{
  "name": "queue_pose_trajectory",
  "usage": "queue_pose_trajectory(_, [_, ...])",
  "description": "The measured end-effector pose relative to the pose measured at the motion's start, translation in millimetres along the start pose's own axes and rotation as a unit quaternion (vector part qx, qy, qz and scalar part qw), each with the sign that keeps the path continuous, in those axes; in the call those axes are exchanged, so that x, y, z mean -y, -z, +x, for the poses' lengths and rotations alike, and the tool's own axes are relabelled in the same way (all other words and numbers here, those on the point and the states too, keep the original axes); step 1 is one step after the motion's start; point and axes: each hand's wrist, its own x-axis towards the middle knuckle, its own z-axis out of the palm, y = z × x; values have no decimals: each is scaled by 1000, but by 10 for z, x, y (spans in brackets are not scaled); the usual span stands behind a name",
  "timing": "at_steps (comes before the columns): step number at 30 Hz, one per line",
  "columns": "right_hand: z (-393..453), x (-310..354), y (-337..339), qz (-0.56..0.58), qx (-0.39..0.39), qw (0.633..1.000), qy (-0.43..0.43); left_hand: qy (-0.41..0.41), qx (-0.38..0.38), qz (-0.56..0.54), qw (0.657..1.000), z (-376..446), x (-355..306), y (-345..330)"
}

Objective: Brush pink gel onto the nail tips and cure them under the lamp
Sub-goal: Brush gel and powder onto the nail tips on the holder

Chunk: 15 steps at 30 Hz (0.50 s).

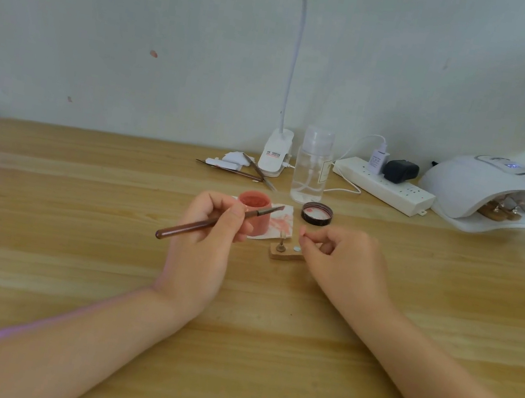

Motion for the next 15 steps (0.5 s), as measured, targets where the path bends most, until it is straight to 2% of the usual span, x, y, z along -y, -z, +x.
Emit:
queue_pose_trajectory(7, [9,0,-19,-42,56,998,-7,-2,12,-3,1000,-9,-11,-10])
queue_pose_trajectory(15, [19,-9,-20,-97,86,991,-20,22,-15,-10,1000,22,39,24])
